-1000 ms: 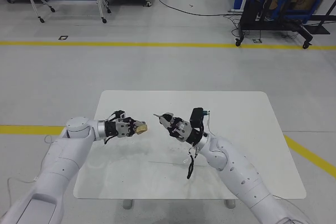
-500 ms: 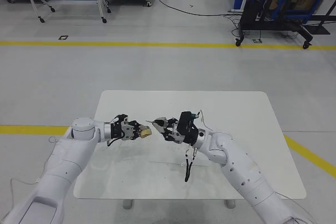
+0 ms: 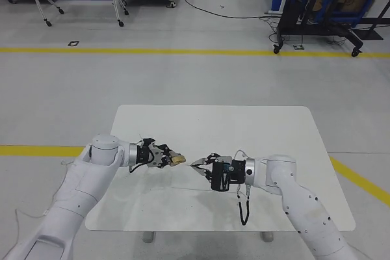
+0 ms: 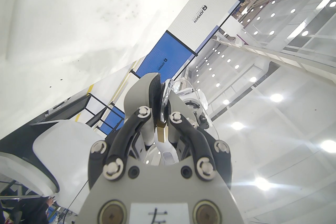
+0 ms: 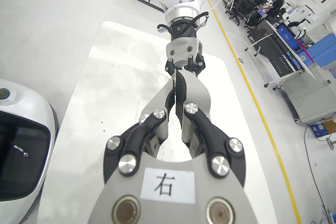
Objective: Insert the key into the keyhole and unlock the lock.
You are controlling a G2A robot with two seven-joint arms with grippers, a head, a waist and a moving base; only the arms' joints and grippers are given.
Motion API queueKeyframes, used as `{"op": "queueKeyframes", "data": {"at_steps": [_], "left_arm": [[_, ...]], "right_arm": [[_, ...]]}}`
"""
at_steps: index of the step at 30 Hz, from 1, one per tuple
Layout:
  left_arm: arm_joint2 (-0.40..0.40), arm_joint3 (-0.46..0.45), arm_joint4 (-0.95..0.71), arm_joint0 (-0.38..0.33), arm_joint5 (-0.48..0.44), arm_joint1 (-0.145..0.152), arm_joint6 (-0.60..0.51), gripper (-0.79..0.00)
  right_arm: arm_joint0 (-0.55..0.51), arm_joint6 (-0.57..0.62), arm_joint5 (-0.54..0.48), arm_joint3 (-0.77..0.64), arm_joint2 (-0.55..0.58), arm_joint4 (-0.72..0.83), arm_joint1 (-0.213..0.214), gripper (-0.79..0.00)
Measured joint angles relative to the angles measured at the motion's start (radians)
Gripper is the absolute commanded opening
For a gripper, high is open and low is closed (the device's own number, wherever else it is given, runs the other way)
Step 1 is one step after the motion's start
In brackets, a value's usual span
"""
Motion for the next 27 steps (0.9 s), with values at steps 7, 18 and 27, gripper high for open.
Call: {"op": "queueKeyframes", "data": {"at_steps": [7, 18, 27], "left_arm": [[0.000, 0.000, 0.000, 0.000, 0.000, 0.000, 0.000, -0.785], [0.010, -0.047, -0.031, 0.026, -0.041, -0.004, 0.012, -0.785], [0.019, -0.030, -0.033, 0.011, -0.028, -0.003, -0.004, -0.785]], "right_arm": [[0.000, 0.000, 0.000, 0.000, 0.000, 0.000, 0.000, -0.785], [-0.014, 0.229, 0.042, -0.175, -0.115, -0.255, 0.007, -0.785], [-0.065, 0.300, 0.136, -0.264, -0.175, -0.412, 0.016, -0.785]]}}
